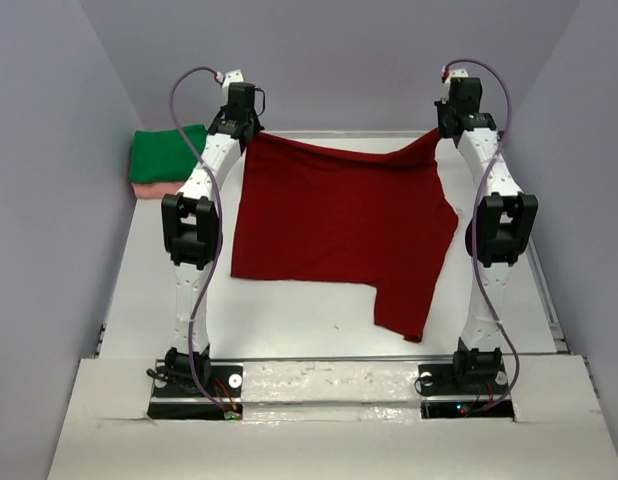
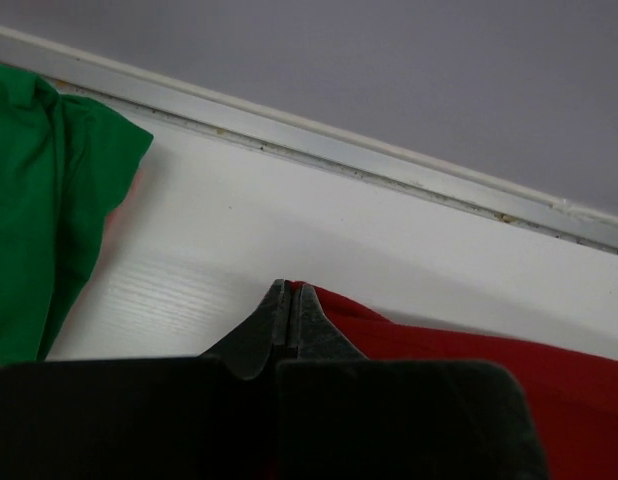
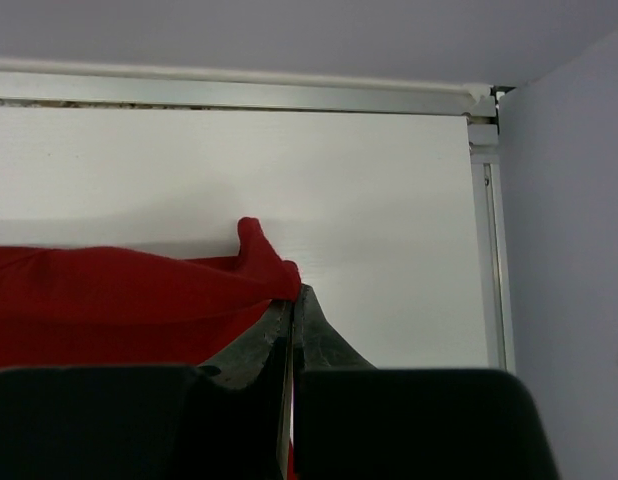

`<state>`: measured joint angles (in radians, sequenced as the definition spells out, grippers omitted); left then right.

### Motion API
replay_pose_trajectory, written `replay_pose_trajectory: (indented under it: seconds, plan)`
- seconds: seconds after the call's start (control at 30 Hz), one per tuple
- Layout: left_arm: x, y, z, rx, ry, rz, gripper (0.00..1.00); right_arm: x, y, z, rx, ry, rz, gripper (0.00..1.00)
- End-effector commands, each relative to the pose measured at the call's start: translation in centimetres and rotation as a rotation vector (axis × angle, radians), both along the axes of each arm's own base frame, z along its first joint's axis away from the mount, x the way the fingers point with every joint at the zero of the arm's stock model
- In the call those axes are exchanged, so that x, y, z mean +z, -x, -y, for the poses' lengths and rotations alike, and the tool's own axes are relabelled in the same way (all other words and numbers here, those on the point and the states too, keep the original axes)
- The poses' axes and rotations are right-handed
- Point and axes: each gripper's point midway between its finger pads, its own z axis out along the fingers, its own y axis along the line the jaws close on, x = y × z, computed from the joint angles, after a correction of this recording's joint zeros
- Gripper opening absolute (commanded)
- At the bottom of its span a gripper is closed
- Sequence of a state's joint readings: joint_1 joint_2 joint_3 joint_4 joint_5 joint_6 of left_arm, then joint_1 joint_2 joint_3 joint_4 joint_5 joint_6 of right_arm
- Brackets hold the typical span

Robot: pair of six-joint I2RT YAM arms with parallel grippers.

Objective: Fold and stack the t-shirts
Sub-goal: Flatten the tshirt out

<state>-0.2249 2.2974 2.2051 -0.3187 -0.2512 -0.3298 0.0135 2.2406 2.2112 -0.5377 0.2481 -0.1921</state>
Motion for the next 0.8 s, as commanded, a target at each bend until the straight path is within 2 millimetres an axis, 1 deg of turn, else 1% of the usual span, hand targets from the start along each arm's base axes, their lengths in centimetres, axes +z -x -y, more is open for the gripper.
replay_pose_trajectory:
  seconds: [0.0, 0.03, 0.07, 0.1, 0.13, 0.2, 0.27, 0.3, 0.47, 0.53, 0.57, 0.7, 0.73, 0.77]
  plan:
    - [1.8, -2.0, -1.5, 0.000, 0.015, 0.064, 0.00, 4.5, -2.1, 0.9, 0.007, -0.002, 0.146, 0.00]
    - [1.9, -2.4, -2.0, 0.008, 0.019, 0.070, 0.00, 3.7, -2.4, 1.0, 0.001, -0.001, 0.135, 0.00]
    - [1.1, -2.6, -1.9, 0.004, 0.025, 0.059, 0.00, 3.4, -2.4, 1.0, 0.002, -0.002, 0.131, 0.00]
    - [1.3, -2.7, -2.2, 0.008, 0.026, 0.065, 0.00, 3.2, -2.5, 1.0, 0.002, -0.002, 0.127, 0.00]
    - [0.5, -2.9, -2.2, 0.006, 0.028, 0.055, 0.00, 2.9, -2.5, 1.0, 0.001, -0.004, 0.122, 0.00]
    - [-0.4, -3.2, -2.3, 0.006, 0.037, 0.045, 0.00, 2.1, -2.5, 1.0, 0.001, -0.003, 0.106, 0.00]
    - [-0.9, -3.3, -2.4, 0.002, 0.035, 0.038, 0.00, 2.0, -2.4, 1.2, -0.008, 0.005, 0.103, 0.00]
    - [-1.5, -3.4, -2.3, 0.002, 0.033, 0.029, 0.00, 2.0, -2.2, 1.3, -0.012, 0.011, 0.099, 0.00]
    - [-2.6, -3.3, -2.5, 0.003, 0.028, 0.009, 0.00, 2.8, -1.2, 1.3, -0.019, 0.004, 0.100, 0.00]
    - [-2.6, -3.2, -2.3, -0.003, 0.033, 0.007, 0.00, 2.5, -0.7, 1.3, -0.024, -0.004, 0.088, 0.00]
    - [-2.6, -3.2, -2.2, -0.005, 0.034, 0.006, 0.00, 3.2, -0.3, 1.1, -0.019, -0.012, 0.097, 0.00]
    - [-2.7, -2.7, -2.4, -0.001, 0.027, -0.011, 0.00, 3.5, 1.2, 0.9, -0.023, -0.032, 0.079, 0.00]
    - [-2.3, -2.5, -2.4, -0.001, 0.028, -0.006, 0.00, 3.4, 1.5, 1.0, -0.030, -0.033, 0.075, 0.00]
    - [-2.6, -2.3, -2.4, -0.003, 0.025, -0.017, 0.00, 3.4, 2.1, 1.0, -0.036, -0.037, 0.061, 0.00]
